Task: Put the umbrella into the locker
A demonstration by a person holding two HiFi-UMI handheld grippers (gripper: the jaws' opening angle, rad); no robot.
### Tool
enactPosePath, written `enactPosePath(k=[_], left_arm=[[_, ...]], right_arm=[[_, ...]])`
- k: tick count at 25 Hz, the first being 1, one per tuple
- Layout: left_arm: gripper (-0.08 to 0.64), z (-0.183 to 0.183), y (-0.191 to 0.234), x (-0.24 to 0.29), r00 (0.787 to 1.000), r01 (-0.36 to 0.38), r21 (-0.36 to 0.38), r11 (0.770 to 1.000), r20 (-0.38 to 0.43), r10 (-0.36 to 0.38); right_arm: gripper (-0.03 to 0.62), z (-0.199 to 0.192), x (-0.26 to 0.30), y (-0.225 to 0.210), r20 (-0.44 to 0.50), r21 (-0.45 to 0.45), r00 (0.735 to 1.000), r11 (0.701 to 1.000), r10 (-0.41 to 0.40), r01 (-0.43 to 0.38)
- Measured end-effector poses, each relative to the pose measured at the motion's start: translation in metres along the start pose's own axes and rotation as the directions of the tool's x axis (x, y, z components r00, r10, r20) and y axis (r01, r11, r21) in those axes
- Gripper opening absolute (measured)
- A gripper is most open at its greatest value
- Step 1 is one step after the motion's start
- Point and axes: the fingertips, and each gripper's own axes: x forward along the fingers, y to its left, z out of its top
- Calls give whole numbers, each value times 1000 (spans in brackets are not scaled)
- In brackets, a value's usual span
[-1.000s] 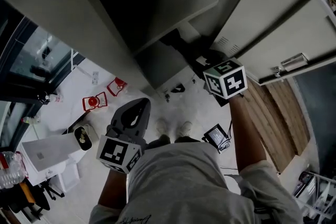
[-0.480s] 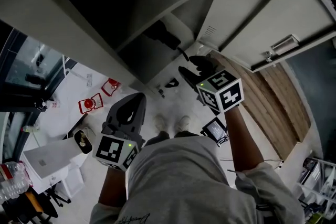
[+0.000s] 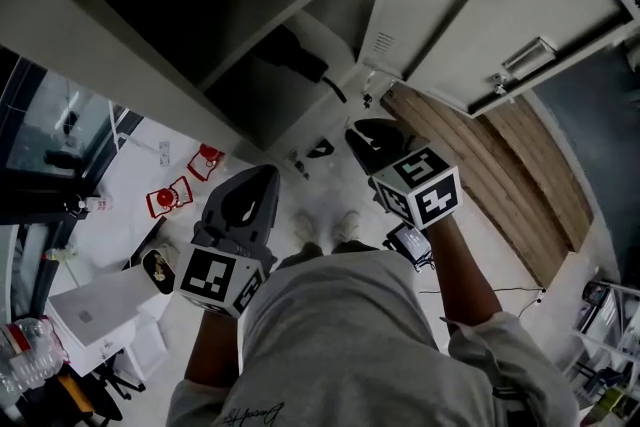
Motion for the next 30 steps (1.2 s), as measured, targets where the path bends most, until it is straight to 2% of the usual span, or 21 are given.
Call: enactPosePath(k=[4,9,13,30], left_arm=[[20,4,-9,9,999,33,23,999,5,-33],[20,7,-19,15,998,55,44,997,1,-56],[20,4,-25,21,998,63,53,997,-9,-63],[20,7,-32,26,997,75,50,996,-7,-75]], right_arm=[[42,-13,-13,-2,-4,35,999,998,-44,44],[32,-21,-30,2,6,91,998,994,-62,61],[32,-21,-44,1,21,101,997,992,-76,73],[29,-11,-62,-2,57,114,997,993,-48,42]])
